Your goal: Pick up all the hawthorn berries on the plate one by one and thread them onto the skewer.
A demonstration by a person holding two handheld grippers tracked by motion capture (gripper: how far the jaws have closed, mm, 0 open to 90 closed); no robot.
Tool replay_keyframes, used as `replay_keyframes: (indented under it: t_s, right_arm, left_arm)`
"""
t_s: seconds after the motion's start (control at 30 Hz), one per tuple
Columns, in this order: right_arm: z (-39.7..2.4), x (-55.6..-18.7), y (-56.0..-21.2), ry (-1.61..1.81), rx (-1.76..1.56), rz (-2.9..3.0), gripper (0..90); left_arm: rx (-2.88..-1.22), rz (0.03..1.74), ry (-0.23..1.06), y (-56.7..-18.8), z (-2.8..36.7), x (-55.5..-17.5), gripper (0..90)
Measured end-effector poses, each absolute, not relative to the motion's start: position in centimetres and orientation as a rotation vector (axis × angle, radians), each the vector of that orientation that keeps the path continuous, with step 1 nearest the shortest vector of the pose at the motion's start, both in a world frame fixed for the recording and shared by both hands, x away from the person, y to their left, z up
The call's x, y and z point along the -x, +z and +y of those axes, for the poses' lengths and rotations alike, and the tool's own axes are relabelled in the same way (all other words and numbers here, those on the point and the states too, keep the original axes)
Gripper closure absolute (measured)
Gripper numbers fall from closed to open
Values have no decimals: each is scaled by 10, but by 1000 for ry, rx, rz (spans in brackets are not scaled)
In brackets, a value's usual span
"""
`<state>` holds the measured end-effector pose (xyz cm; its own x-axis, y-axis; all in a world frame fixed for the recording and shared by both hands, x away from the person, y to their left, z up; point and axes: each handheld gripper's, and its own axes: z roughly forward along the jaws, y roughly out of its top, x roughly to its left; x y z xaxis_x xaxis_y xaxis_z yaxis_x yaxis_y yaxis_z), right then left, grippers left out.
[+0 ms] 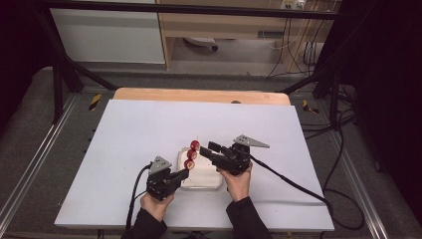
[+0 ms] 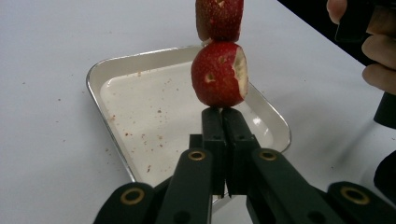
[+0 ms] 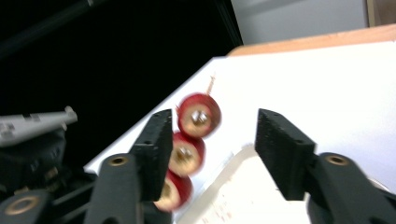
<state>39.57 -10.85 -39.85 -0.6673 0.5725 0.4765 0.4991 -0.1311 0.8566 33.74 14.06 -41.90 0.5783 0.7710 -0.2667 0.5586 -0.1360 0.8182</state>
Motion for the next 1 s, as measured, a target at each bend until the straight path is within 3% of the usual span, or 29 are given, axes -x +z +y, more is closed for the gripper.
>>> replay_keyframes:
  t_s: [0.23,0.53,0.73,1.0]
  right_arm:
    - [-120,-395,-401,1751,-1199,2184,266]
    - [-151,-388,-417,1555,-1164,2288,98]
    - [-174,-382,-429,1457,-1159,2325,27]
    - [-202,-372,-439,1390,-1155,2326,8]
  left_arm:
    - [-1850,1053,256,-419,149,-337,884]
    - [-1902,1004,245,-413,163,-342,883]
    - [-1944,976,241,-406,169,-345,882]
    - [-2005,953,221,-398,169,-357,881]
